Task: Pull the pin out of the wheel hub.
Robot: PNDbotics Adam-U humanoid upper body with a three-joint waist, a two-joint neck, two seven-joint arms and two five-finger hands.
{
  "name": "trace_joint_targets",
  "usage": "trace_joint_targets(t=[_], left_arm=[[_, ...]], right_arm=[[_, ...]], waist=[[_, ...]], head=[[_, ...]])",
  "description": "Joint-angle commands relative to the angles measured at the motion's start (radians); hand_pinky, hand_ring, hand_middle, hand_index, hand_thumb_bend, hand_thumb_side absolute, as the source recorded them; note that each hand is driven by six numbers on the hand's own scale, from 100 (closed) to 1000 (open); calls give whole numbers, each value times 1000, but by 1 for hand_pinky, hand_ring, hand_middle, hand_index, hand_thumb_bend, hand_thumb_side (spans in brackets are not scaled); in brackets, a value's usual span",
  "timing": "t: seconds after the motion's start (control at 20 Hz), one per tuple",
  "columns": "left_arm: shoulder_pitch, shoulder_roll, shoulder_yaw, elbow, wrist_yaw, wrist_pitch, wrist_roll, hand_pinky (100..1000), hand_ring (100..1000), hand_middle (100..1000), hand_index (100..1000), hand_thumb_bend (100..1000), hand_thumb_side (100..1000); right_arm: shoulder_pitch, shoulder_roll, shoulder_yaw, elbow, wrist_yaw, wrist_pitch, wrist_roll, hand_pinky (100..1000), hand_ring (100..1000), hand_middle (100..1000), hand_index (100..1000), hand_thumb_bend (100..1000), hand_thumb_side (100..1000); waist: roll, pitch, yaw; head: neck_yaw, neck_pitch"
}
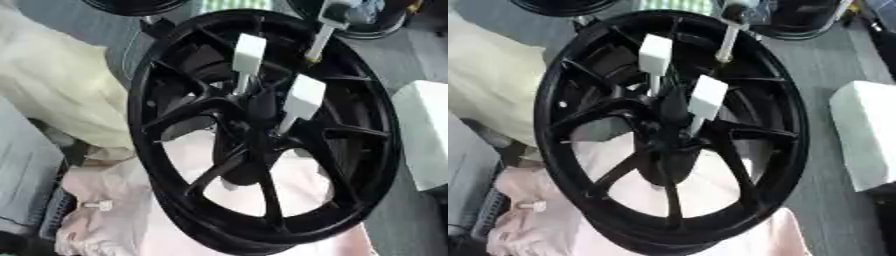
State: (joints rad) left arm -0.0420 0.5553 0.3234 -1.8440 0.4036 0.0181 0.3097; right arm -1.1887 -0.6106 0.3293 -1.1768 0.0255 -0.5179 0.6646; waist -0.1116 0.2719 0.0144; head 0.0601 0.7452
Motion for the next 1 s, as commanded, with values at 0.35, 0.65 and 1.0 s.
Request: trace_joint_targets(t=[0.35,0.65,1.0], left_arm=[[6,38,19,-21,-1,-6,9,534,546,546,640,114,886],[-5,33,23,-27,4,-11,18,535,546,547,640,113,879],[-15,20,33,-31,12,-25,28,535,546,546,639,106,869]], right_arm=[[14,-211,-160,65,-88,-152,242,526,324,494,602,320,100],[380,-576,-424,56,-237,-113,142,516,311,487,593,318,100],[809,-635,-677,21,-223,-135,-116,652,440,523,627,270,100]], waist=[[11,-29,-21],[26,-15,-18],[63,3,-24]], head=[[25,14],[29,5],[50,-3]])
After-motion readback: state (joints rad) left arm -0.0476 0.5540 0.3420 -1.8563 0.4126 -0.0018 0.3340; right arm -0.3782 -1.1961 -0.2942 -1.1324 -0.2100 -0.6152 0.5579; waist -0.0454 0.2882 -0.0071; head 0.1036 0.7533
